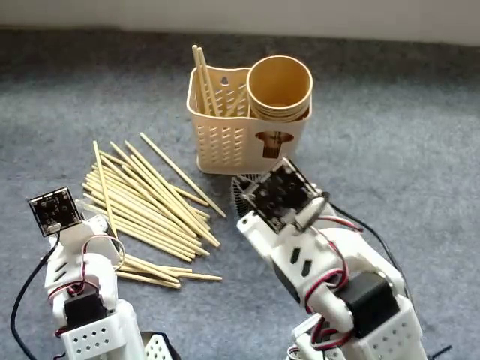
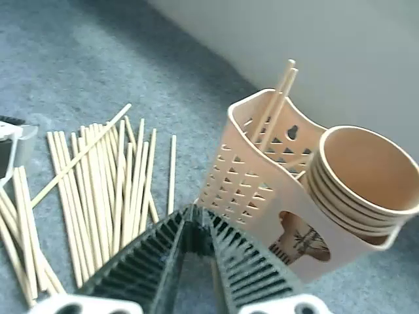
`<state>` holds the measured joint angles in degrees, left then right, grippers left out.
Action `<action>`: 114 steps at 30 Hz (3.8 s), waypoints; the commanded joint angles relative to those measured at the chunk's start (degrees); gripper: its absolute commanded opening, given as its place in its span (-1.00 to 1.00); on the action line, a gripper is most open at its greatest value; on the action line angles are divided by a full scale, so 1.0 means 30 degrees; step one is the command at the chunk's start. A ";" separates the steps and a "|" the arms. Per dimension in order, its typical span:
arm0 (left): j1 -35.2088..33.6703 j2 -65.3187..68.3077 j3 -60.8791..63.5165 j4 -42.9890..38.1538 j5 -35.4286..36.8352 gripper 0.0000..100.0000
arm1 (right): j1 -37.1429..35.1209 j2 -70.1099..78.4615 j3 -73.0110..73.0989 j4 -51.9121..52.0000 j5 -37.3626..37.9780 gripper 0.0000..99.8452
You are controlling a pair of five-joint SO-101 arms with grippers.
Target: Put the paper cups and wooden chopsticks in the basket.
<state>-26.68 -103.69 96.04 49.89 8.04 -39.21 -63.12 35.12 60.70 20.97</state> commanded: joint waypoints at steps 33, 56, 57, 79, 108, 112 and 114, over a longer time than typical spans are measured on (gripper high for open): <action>-0.0190 -0.0132 0.0396 0.0615 0.0029 -0.98 | -0.3560 2.0791 -0.4088 -0.3648 -0.2022 -0.72; -0.0190 -0.0132 0.0396 0.0645 0.0029 -0.98 | -0.3707 2.3077 -0.5729 -0.2769 -0.0586 -0.94; -0.0190 -0.0132 0.0396 0.0645 0.0029 -0.98 | -0.3590 2.2872 -0.5758 -0.2359 -0.0586 -0.94; -0.0190 -0.0132 0.0396 0.0645 0.0029 -0.98 | -0.1128 2.0908 -0.5758 0.6491 0.5509 -0.94; -0.0190 -0.0132 0.0396 0.0645 0.0029 -0.98 | -0.3560 2.3018 -0.5670 -0.3824 -0.0674 -0.74; -0.0190 -0.0132 0.0396 0.0645 0.0029 -0.98 | -0.3560 2.3634 -0.5670 -0.4381 -0.0674 -0.74; -0.0190 -0.0132 0.0396 0.0645 0.0029 -0.98 | -0.3560 2.3868 -0.5670 -0.4381 -0.0674 -0.75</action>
<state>-26.68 -103.69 96.04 51.65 8.04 -50.37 8.70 18.33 49.01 19.38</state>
